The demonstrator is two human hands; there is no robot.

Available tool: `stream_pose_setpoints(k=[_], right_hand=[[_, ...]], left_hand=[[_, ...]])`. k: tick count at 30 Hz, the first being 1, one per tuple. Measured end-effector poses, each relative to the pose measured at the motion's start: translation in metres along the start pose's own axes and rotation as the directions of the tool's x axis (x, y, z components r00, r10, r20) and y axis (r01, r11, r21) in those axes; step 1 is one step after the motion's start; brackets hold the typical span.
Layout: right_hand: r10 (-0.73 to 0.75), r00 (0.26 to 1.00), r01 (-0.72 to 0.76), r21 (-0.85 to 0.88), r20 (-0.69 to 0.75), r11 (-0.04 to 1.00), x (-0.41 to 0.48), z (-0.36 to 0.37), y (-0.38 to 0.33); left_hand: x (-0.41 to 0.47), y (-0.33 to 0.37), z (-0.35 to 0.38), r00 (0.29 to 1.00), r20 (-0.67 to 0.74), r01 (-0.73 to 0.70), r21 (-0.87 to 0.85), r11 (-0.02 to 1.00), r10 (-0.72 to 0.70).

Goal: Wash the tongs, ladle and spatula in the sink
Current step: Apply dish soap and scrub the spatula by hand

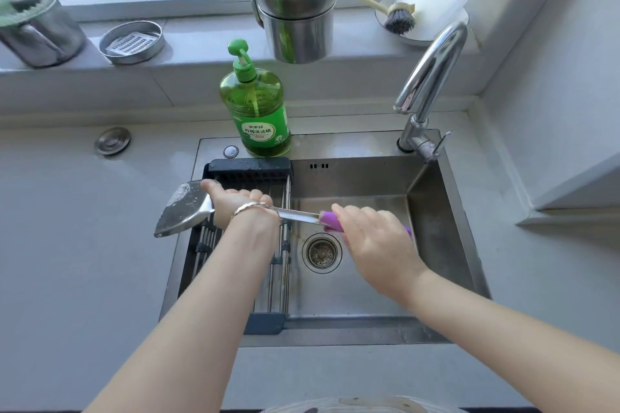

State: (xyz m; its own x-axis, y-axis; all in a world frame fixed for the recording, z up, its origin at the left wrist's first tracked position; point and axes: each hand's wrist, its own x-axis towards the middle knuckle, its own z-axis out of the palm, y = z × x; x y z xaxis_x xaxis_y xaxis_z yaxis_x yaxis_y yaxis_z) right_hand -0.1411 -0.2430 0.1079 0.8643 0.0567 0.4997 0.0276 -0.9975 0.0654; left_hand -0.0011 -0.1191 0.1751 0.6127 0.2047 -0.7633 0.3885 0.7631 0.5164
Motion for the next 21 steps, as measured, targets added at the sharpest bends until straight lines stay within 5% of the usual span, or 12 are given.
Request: stream_pose_setpoints(k=[8, 12, 17, 21], right_hand=[[0.189, 0.955, -0.212, 0.081, 0.227, 0.974, 0.018, -0.011, -0.031], [0.290, 0.882, -0.304, -0.021, 0.371, 0.952, 0.010, -0.017, 0.007], [0.270, 0.878, -0.327, 0.083, 0.396, 0.941, 0.020, -0.015, -0.031], [0.323, 0.850, -0.356, 0.001, 0.415, 0.935, 0.012, -0.020, 0.000]], left_hand=[[-0.001, -0.002, 0.004, 0.999, 0.020, 0.044, -0.074, 0.996, -0.043], [0.005, 0.013, 0.002, 1.000, 0.019, -0.008, -0.090, 0.996, 0.009], [-0.010, -0.007, 0.001, 0.999, 0.050, -0.016, -0.044, 0.999, 0.018], [0.004, 0.007, -0.001, 0.999, 0.025, -0.028, -0.087, 0.996, 0.030]])
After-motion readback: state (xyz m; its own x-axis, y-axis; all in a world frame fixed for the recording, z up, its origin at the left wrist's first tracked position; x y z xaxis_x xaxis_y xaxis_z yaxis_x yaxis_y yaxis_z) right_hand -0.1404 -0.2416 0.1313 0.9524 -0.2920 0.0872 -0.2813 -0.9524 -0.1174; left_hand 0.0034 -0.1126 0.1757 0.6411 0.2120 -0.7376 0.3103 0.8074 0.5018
